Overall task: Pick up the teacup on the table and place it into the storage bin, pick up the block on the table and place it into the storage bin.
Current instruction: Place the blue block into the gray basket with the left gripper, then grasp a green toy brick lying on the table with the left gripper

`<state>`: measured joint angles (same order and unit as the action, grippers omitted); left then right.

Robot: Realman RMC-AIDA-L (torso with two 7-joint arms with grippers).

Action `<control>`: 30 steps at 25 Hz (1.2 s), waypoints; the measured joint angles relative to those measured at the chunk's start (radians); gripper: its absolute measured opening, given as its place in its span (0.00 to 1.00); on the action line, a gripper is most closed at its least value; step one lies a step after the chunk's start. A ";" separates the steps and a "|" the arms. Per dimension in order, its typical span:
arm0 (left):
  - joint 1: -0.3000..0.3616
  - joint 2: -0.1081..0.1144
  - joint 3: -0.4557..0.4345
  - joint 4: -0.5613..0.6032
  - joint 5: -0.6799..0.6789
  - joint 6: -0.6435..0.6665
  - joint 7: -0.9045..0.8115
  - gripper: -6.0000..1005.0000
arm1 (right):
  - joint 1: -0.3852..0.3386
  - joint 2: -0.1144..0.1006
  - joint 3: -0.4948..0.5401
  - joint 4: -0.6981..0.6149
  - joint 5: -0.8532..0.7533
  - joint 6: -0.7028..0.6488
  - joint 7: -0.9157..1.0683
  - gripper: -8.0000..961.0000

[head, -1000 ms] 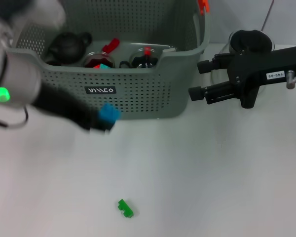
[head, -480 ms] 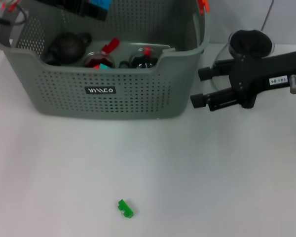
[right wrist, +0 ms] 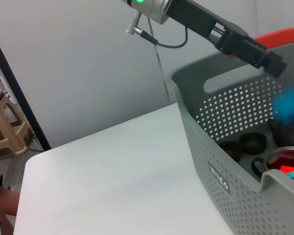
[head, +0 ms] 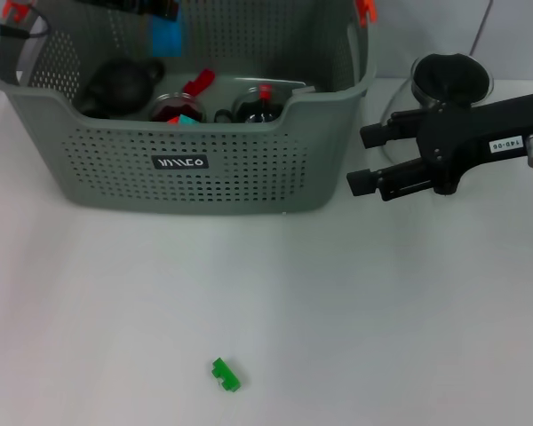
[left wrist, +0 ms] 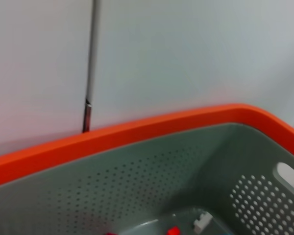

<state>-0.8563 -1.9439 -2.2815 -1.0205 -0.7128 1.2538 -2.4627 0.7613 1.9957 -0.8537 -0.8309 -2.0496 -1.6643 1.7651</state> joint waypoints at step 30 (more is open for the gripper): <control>0.429 -0.229 0.298 -0.817 -0.016 0.678 0.065 0.96 | 0.014 0.026 -0.001 0.015 0.000 0.057 -0.010 0.97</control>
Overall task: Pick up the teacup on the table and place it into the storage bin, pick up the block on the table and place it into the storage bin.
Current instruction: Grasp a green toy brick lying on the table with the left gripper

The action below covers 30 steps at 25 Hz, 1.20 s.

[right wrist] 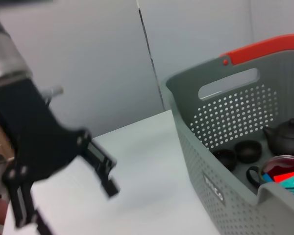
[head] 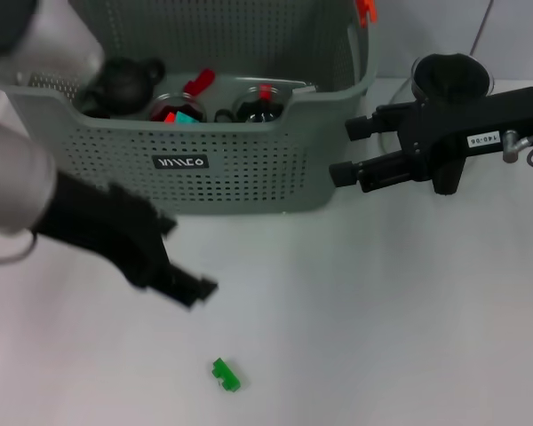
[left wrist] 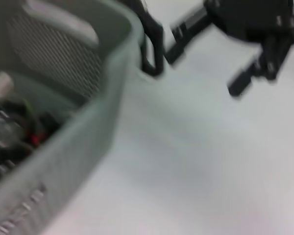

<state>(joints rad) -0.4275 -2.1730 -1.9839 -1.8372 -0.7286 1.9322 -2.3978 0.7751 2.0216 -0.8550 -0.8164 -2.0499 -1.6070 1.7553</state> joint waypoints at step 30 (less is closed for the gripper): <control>0.018 -0.004 0.590 0.264 0.238 -0.316 -0.325 0.96 | 0.000 0.003 0.005 0.014 0.003 0.039 -0.025 0.97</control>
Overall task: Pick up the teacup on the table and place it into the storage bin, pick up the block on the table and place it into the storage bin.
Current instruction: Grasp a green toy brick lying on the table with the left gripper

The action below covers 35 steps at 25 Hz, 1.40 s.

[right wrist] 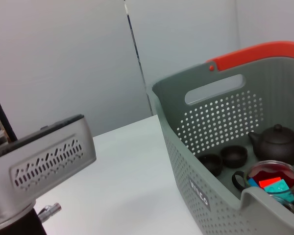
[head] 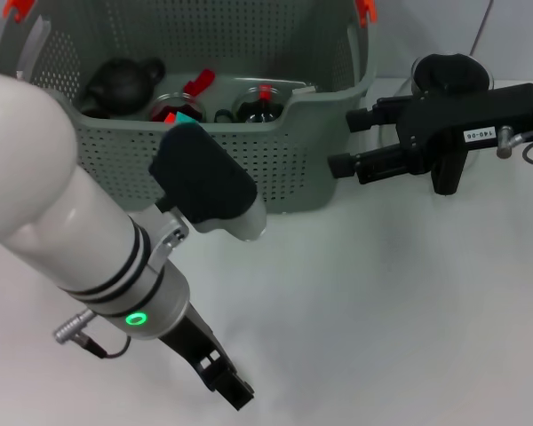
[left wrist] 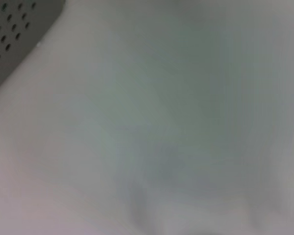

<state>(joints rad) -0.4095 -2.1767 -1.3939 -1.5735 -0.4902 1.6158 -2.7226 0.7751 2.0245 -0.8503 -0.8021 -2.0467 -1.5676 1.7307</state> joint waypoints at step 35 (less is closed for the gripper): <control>0.001 0.000 0.077 0.075 0.031 -0.098 -0.065 0.95 | -0.004 -0.009 -0.048 0.009 -0.099 -0.138 -0.030 0.97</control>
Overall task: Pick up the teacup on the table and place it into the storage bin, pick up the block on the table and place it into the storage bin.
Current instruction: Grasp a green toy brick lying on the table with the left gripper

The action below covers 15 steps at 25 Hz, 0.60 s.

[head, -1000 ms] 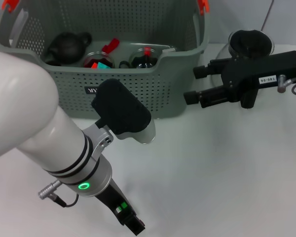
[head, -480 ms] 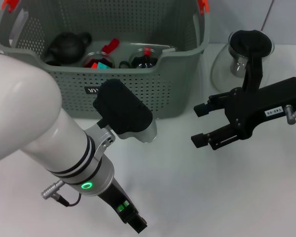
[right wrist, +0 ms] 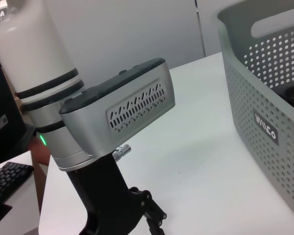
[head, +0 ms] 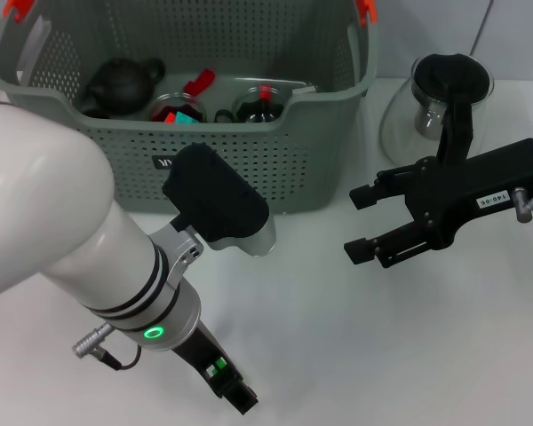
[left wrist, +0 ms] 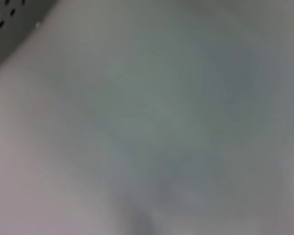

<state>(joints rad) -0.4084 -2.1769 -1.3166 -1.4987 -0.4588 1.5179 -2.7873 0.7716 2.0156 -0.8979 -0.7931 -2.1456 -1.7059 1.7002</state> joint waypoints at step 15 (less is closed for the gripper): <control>0.002 0.001 0.040 -0.002 0.020 -0.014 -0.011 0.76 | 0.000 0.001 0.005 0.000 0.005 0.008 -0.008 0.97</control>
<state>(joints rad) -0.4069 -2.1761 -1.2764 -1.5009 -0.4391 1.5036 -2.7979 0.7716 2.0168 -0.8926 -0.7931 -2.1404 -1.6980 1.6924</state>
